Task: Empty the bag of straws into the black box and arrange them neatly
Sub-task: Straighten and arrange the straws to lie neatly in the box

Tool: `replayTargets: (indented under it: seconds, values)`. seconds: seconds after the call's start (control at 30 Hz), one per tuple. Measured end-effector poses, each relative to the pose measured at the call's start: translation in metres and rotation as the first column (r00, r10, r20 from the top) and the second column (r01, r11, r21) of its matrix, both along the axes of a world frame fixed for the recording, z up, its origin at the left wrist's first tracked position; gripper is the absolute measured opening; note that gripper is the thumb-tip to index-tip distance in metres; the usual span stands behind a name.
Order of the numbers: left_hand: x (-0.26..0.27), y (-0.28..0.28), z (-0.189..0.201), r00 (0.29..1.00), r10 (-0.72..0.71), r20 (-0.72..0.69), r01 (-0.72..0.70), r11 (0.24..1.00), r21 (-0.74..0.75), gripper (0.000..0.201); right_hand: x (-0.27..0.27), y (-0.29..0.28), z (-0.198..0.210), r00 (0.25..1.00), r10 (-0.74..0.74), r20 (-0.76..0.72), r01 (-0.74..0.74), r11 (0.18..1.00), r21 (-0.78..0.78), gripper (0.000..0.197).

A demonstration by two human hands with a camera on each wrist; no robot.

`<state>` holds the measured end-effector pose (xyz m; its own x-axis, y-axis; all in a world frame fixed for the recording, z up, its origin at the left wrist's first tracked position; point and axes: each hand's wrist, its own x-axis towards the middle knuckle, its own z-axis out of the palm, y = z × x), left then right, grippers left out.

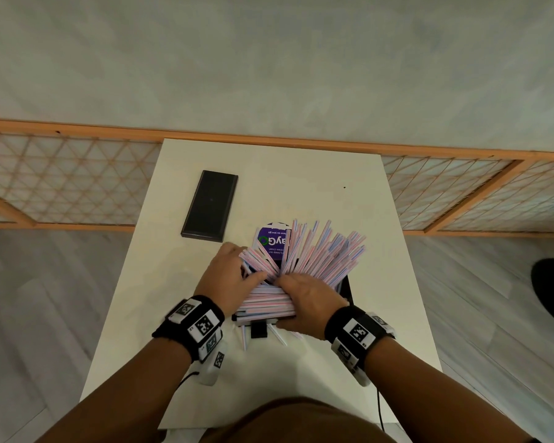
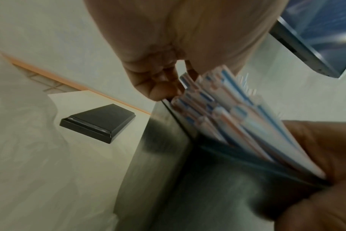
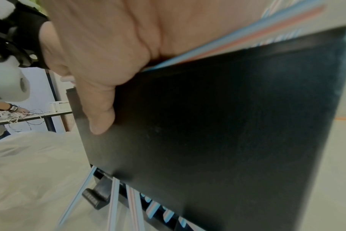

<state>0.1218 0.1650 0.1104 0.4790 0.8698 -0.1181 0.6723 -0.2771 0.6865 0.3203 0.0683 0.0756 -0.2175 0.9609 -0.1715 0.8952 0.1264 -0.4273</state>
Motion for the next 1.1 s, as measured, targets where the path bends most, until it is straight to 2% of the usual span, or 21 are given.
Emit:
replayTargets:
  seconds: [0.07, 0.2, 0.3, 0.4, 0.5, 0.63, 0.77, 0.87, 1.1]
  values:
    - [0.002, 0.000, 0.002, 0.999, -0.045, 0.010, 0.046, 0.999, -0.016, 0.029, 0.001, 0.000, -0.001, 1.000, 0.012, -0.001, -0.012, 1.000, 0.016, 0.063]
    - [0.006, 0.003, 0.001, 1.000, -0.027, 0.000, 0.027, 0.999, -0.017, 0.021, 0.001, -0.002, 0.000, 1.000, 0.029, -0.004, -0.029, 0.999, 0.021, 0.063]
    - [0.008, 0.003, -0.001, 0.998, -0.016, 0.066, 0.021, 0.997, -0.069, 0.011, 0.001, -0.003, -0.001, 1.000, 0.021, -0.007, -0.021, 0.999, 0.025, 0.065]
    - [0.005, 0.006, -0.003, 0.991, 0.080, 0.106, -0.069, 0.992, -0.110, 0.007, 0.000, -0.004, -0.001, 1.000, 0.004, 0.002, -0.004, 0.999, 0.039, 0.066]
    - [-0.006, 0.014, -0.010, 0.975, 0.198, 0.099, -0.187, 0.976, -0.113, 0.012, -0.001, -0.004, -0.001, 1.000, -0.018, 0.025, 0.016, 0.999, 0.044, 0.069]
    - [-0.013, 0.019, -0.015, 0.958, 0.247, 0.145, -0.217, 0.956, -0.197, 0.010, -0.002, -0.006, -0.002, 0.997, -0.027, 0.075, 0.023, 0.999, 0.050, 0.080]
    - [-0.009, 0.015, -0.013, 0.965, 0.219, 0.143, -0.190, 0.963, -0.192, 0.028, -0.002, -0.007, -0.001, 0.996, -0.027, 0.081, 0.023, 0.999, 0.039, 0.094]
    - [-0.007, 0.012, -0.012, 0.971, 0.187, 0.146, -0.157, 0.968, -0.194, 0.027, -0.002, -0.007, -0.001, 0.995, -0.019, 0.093, 0.017, 1.000, 0.026, 0.102]
    - [-0.010, 0.015, -0.011, 0.989, -0.004, 0.146, 0.035, 0.977, -0.208, 0.044, -0.002, -0.004, -0.003, 0.993, 0.003, 0.116, -0.008, 0.999, 0.038, 0.101]
